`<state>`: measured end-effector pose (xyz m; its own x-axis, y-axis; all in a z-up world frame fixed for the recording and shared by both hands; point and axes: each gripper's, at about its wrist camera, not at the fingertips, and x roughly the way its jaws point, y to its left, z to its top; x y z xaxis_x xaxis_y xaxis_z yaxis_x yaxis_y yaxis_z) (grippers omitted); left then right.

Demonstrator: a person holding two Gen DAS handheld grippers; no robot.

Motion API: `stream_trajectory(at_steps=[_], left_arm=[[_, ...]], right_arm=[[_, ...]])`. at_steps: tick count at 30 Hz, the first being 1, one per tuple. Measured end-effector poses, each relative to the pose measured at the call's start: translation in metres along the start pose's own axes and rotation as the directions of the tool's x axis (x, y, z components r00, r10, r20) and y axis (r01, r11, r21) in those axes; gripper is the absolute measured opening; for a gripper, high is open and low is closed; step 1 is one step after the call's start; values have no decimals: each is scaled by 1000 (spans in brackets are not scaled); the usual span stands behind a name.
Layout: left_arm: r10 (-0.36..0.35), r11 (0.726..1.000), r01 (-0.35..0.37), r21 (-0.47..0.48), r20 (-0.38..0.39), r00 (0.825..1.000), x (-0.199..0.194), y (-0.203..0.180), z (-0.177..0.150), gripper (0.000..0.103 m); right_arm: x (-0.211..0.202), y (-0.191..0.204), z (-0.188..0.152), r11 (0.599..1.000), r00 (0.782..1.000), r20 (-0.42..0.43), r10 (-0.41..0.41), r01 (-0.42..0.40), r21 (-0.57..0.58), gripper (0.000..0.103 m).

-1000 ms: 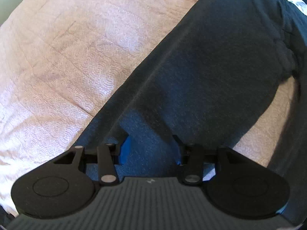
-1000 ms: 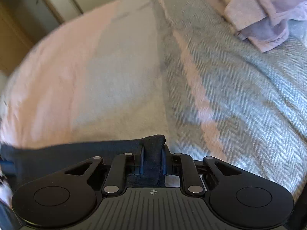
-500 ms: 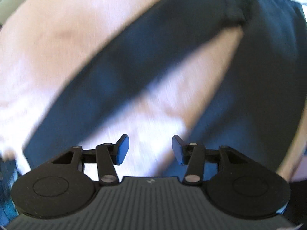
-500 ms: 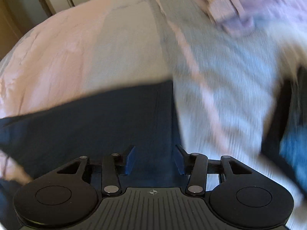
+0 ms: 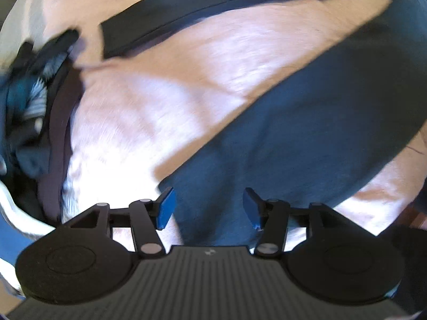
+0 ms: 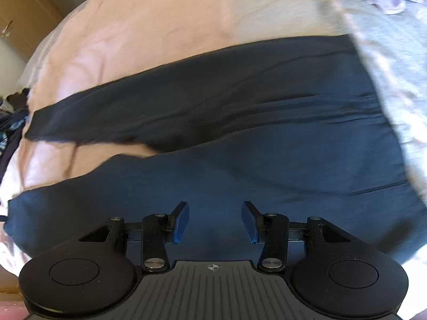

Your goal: Fold clothes

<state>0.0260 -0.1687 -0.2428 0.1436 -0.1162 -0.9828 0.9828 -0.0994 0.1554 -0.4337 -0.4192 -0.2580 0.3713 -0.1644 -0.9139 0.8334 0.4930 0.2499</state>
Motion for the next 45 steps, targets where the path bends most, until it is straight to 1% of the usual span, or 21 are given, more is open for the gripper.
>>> stream_trajectory(at_steps=[4,9,11,12,16,18,21,23,24,27,29,30,31,32,35,37,39,40,41,42,45], left_arm=[[-46,998,47,-49,26,999,19,27,-10,54],[-153,983,159,-93,67,986,49,41,-13,51],[-165,978,171,-123,60,985,48,45,-13,35],[-171,975,177,-137,56,984,48,47,-13,12],[-149,959,186,-215,175,973,9,69,-24,12],[-149,957,186,-224,169,974,1,67,-28,12],[-132,979,143,-146,83,988,8,45,-31,16],[-40,992,47,-116,62,997,10,34,-30,17],[19,995,-13,-100,61,998,9,27,-28,21],[96,995,-92,-33,133,986,-9,4,-27,24],[87,993,-101,60,205,975,-28,-28,-24,29],[70,989,-99,112,243,968,-37,-46,-21,34],[29,982,-77,172,268,963,-42,-67,-19,38],[-24,967,-49,251,281,960,-46,-91,-16,39],[-136,879,-9,476,270,953,-45,-172,-10,39],[-194,811,13,585,248,949,-40,-220,-8,39],[-202,787,23,617,222,954,-32,-251,-3,39],[-205,778,32,627,206,957,-27,-264,-1,39],[-201,782,33,622,202,959,-26,-271,2,39],[-206,792,45,609,198,958,-25,-273,8,39],[-235,834,82,545,216,948,-41,-276,27,39]], right_arm=[[13,40,-8,1000,1000,-19,-7,7,-12,47],[13,62,-21,997,997,-42,-67,66,-27,47],[8,60,-27,996,995,-41,-93,93,-17,47],[5,55,-29,995,994,-39,-104,104,0,47],[-4,33,-35,986,990,-30,-140,142,84,47],[-9,22,-38,979,987,-26,-158,160,125,47],[-15,5,-42,964,982,-23,-185,186,188,47],[-22,-9,-47,948,978,-15,-207,204,243,47],[-28,-20,-52,936,975,-5,-222,215,279,47],[-47,-56,-67,890,960,25,-280,249,382,48],[-59,-85,-76,853,948,44,-314,262,452,51],[-62,-99,-77,838,944,55,-324,260,479,58],[-64,-114,-79,825,940,66,-334,257,504,64],[-64,-128,-78,814,937,76,-340,253,522,65],[-59,-168,-73,795,943,113,-314,196,574,65],[-55,-192,-69,781,946,141,-291,150,606,65],[-48,-215,-69,758,956,146,-256,104,643,65],[-45,-224,-69,748,959,135,-249,102,656,40],[-45,-231,-69,746,963,128,-239,98,658,16],[-46,-237,-69,747,966,123,-226,91,659,6],[-62,-253,-75,763,967,104,-234,116,635,6]])
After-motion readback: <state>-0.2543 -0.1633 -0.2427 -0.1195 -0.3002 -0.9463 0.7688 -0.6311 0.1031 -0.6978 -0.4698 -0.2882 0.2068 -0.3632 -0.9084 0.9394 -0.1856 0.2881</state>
